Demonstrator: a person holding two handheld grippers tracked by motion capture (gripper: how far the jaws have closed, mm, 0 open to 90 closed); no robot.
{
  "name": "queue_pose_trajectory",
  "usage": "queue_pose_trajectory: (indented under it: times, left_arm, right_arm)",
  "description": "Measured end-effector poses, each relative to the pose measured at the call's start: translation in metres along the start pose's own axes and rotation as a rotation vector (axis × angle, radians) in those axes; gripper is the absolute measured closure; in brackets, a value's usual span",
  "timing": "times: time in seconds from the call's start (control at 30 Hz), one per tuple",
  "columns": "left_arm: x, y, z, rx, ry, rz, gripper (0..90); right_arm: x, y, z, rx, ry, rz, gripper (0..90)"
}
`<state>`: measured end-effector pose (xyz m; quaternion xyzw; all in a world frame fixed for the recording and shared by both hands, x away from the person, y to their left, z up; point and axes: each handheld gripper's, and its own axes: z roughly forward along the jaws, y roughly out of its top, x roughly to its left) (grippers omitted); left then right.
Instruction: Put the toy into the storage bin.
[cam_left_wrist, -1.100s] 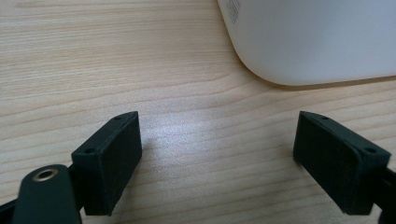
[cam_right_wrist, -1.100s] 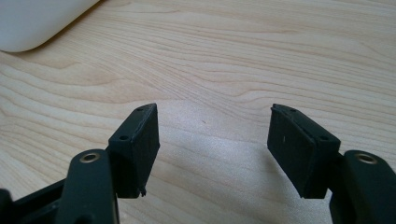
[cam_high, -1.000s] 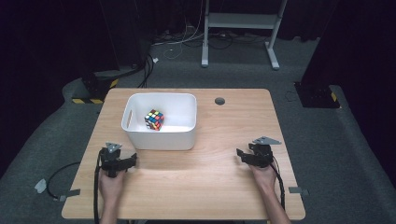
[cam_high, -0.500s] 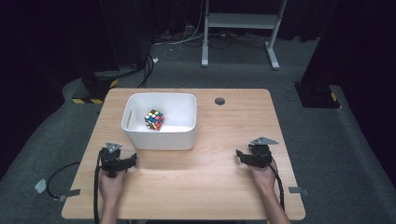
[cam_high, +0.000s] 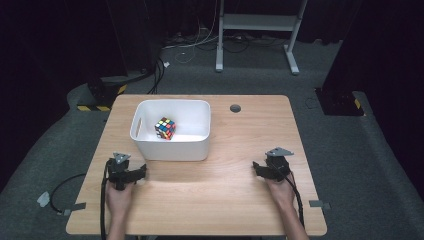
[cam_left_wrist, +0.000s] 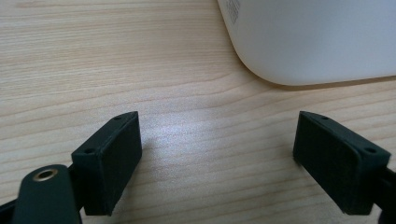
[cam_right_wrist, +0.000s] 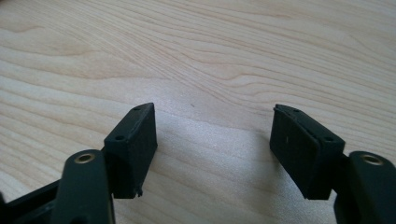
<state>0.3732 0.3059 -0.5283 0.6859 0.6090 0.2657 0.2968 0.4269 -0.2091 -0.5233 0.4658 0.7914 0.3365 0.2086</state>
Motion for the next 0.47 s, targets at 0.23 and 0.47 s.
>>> queue_pose_trajectory:
  times: [0.23, 0.47]
  left_arm:
    - [0.0, -0.0001, 0.0, 0.0, 0.0, -0.001, 15.5]
    - [0.0001, 0.0, -0.0001, 0.0, -0.001, 0.0, 15.5]
  right_arm:
    - [-0.0005, 0.0001, 0.0002, 0.003, -0.005, 0.006, 29.8]
    - [-0.0001, 0.0001, 0.0003, 0.005, -0.014, 0.014, 28.0]
